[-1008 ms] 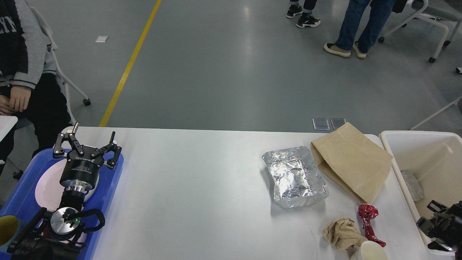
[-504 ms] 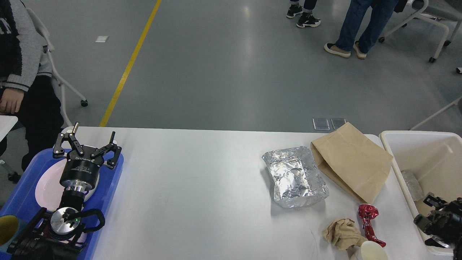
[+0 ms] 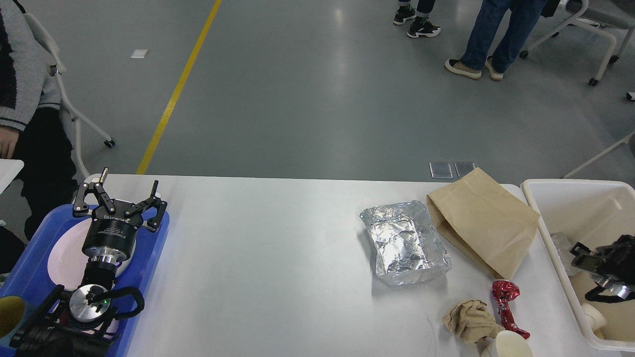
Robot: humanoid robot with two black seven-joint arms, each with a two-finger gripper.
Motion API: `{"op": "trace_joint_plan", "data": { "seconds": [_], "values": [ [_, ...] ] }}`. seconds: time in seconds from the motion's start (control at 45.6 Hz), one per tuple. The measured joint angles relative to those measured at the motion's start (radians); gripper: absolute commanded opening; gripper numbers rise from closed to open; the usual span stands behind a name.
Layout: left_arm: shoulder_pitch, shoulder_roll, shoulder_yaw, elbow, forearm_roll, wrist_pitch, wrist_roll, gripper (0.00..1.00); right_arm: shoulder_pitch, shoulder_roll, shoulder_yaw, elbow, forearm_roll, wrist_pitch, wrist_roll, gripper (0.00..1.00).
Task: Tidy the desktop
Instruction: 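Hold the right gripper low inside the bin, then raise the right gripper out of the bin, then lower the right gripper onto the small red wrapped object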
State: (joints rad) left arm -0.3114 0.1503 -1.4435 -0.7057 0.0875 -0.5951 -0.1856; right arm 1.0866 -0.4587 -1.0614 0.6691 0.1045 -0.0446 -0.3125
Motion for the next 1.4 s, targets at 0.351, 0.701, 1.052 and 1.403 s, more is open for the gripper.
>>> {"op": "trace_joint_plan", "data": {
  "seconds": [0.351, 0.701, 1.052, 1.403],
  "values": [
    [0.000, 0.000, 0.000, 0.000, 0.000, 0.000, 0.001, 0.96, 0.603, 0.005, -0.201, 0.383, -0.011, 0.456, -0.007, 1.00],
    [0.001, 0.000, 0.000, 0.000, 0.000, 0.000, 0.002, 0.96, 1.099, 0.099, -0.203, 0.757, -0.002, 0.816, -0.007, 1.00],
    [0.001, 0.000, 0.000, 0.001, 0.000, 0.000, 0.001, 0.96, 1.360, 0.099, -0.117, 1.005, 0.013, 0.934, -0.007, 1.00],
    [0.000, 0.000, 0.000, 0.001, 0.000, 0.000, 0.000, 0.96, 1.248, 0.094, -0.141, 1.021, -0.006, 0.761, -0.008, 1.00]
  ]
}}
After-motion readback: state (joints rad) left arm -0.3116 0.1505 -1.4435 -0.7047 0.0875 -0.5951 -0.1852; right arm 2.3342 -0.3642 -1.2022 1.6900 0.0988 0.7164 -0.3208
